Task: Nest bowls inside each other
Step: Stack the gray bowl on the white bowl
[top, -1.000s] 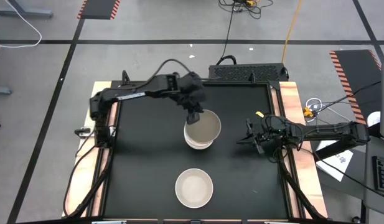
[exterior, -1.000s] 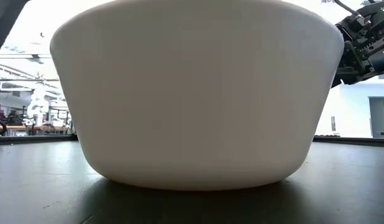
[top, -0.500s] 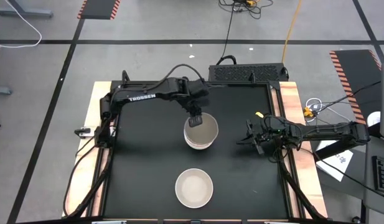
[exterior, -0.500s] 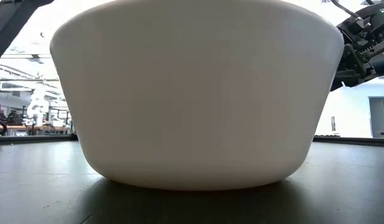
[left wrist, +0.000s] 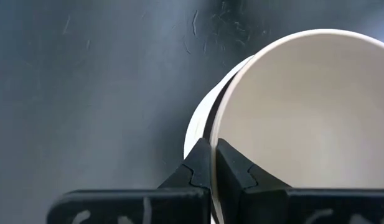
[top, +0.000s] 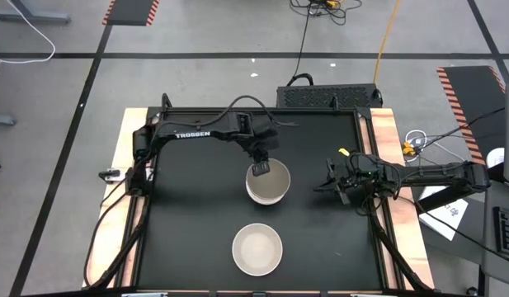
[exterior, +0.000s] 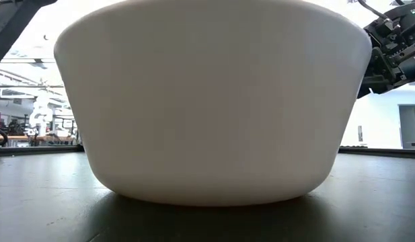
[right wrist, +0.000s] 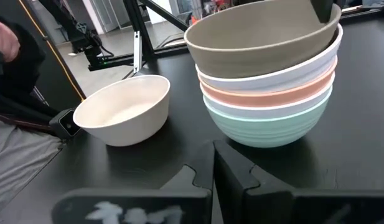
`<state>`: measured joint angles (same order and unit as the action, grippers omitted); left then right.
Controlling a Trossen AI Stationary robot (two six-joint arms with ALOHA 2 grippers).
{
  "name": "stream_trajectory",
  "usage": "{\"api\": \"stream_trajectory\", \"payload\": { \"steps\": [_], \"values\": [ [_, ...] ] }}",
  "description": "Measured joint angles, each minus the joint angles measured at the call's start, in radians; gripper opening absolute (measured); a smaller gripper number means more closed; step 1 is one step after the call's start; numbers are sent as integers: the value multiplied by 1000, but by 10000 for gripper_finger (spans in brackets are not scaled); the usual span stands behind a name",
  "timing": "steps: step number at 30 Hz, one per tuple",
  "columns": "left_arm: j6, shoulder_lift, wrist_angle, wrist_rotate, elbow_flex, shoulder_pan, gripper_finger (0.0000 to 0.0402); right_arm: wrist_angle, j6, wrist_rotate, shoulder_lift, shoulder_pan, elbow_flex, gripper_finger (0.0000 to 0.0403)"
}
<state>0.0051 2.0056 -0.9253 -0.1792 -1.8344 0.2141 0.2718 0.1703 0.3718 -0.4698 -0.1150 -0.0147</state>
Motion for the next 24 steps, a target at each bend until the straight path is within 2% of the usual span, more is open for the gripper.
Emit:
{"api": "stream_trajectory", "payload": {
  "steps": [13, 24],
  "values": [
    [-15, 0, 51, 5, 5, -4, 5, 0, -3, 0, 0, 0, 0, 0],
    [-19, 0, 58, 70, 5, -39, 5, 0, -3, 0, 0, 0, 0, 0]
  ]
}}
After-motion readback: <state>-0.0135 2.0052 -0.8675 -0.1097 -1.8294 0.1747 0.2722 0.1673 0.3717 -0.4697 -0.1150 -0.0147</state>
